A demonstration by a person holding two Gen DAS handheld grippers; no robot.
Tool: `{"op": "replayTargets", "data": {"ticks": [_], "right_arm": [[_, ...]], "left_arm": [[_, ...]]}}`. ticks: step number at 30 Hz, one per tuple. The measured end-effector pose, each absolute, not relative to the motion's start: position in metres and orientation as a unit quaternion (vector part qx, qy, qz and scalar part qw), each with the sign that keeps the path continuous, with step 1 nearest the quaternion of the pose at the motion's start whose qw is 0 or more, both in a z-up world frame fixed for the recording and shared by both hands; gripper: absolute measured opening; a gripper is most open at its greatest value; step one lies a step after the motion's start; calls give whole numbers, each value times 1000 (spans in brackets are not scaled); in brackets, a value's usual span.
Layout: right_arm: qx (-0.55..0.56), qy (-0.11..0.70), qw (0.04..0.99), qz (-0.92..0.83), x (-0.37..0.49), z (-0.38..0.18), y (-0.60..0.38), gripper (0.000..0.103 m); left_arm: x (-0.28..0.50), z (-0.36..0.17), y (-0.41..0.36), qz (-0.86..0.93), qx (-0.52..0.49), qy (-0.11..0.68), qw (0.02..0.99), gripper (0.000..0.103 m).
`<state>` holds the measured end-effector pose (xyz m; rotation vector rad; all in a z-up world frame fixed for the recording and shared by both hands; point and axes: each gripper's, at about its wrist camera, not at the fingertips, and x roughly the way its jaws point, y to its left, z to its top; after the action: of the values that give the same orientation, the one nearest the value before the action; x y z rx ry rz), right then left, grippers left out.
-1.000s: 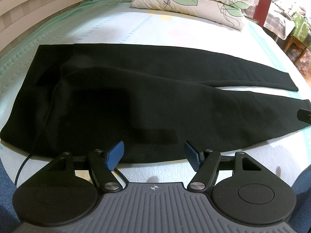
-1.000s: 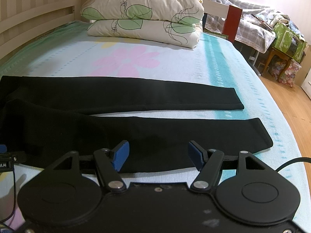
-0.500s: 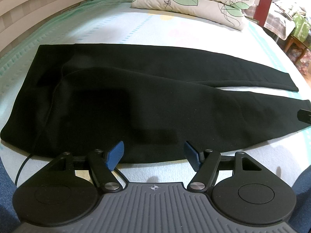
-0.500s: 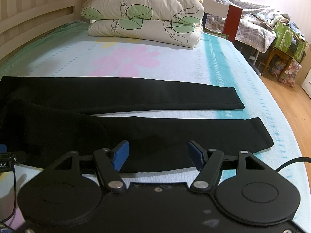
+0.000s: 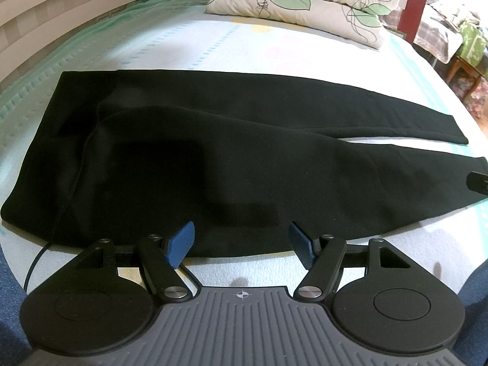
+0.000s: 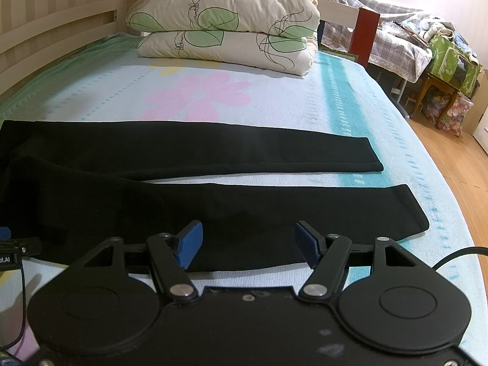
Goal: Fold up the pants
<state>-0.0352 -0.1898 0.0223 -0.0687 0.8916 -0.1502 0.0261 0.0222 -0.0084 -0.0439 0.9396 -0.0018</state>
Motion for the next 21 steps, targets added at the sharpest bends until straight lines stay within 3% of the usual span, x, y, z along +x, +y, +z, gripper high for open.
{"op": "replayTargets", "data": {"ticks": [15,21], "right_arm": [[-26,431,899,-73,-35,22,-190,70],[29,412,908,-74,-39,36,-208,66]], "left_arm": [[19,-5,14,-9,-8,433,901,66],[17,-4,10,-34,-2,426,904,66]]}}
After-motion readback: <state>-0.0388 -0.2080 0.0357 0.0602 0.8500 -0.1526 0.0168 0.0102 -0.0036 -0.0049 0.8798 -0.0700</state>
